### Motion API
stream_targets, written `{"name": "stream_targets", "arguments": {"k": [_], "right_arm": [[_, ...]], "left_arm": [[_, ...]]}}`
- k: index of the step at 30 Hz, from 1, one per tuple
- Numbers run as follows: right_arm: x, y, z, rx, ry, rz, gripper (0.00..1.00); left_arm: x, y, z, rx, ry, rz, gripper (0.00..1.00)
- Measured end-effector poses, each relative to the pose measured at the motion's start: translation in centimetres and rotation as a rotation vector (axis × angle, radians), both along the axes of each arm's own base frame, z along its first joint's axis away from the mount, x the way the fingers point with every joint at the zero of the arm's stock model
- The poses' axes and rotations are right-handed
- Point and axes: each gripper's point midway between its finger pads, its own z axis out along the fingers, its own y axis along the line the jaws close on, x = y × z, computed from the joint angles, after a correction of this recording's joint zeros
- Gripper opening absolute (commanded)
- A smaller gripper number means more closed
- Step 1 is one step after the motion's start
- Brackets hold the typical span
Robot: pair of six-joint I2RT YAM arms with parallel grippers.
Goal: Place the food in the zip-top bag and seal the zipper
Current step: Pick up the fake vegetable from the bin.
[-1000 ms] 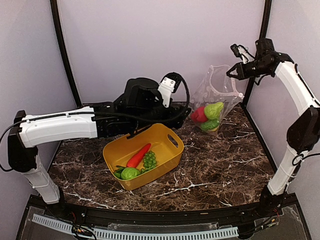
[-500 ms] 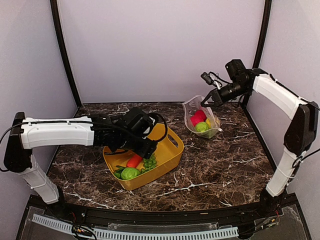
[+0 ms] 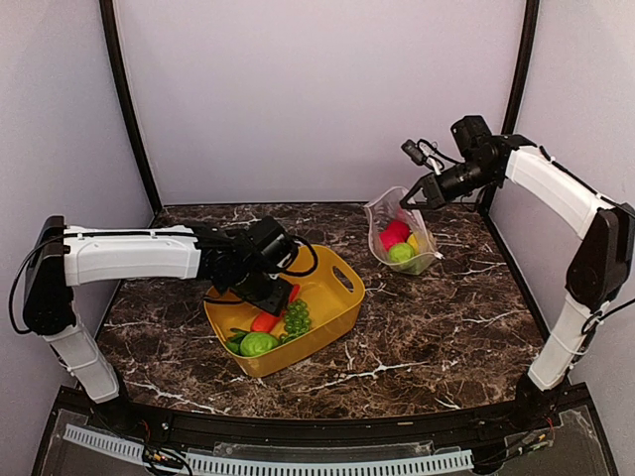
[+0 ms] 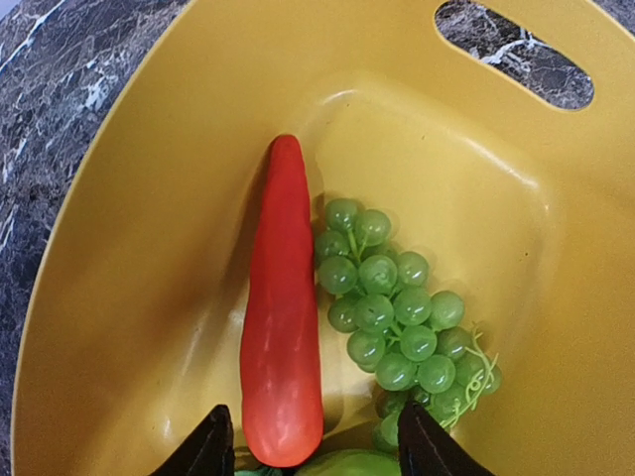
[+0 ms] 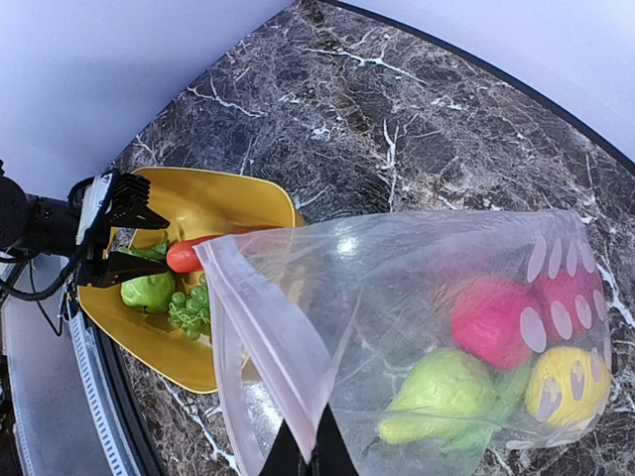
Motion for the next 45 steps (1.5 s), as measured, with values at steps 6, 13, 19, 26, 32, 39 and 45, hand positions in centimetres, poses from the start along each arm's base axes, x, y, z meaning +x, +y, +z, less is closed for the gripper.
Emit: {"name": "stream_targets", "arguments": {"k": [6, 13, 19, 26, 32, 39, 45], "right_arm": [[-0.3, -0.1, 0.3, 0.003, -0.007, 0.001, 0.00], [-0.4, -0.1, 0.1, 0.003, -0.001, 0.002, 0.00], [-0.4, -0.1, 0.2, 0.003, -0.002, 0.002, 0.00], [-0.4, -0.1, 0.0, 0.002, 0.002, 0.002, 0.00], [-0.5, -0.1, 0.0, 0.002, 0.003, 0.002, 0.00], [-0.5, -0.1, -0.2, 0.000, 0.007, 0.002, 0.00], [-0.6, -0.1, -0.1, 0.001, 0.005, 0.002, 0.00]], "left_arm": [[0.0, 0.7, -1.5, 0.040, 0.040, 0.010, 0.52], [-0.3, 1.1, -3.6, 0.090, 0.080, 0.008, 0.50], [-0.3, 1.5, -4.8, 0.126, 0.102, 0.005, 0.50], [-0.1, 2.3, -6.3, 0.172, 0.129, 0.007, 0.48], [0.2, 2.9, -8.0, 0.212, 0.157, 0.010, 0.45], [0.5, 2.6, -8.0, 0.214, 0.157, 0.000, 0.35], [0.5, 2.6, -7.4, 0.225, 0.165, -0.004, 0.32]]}}
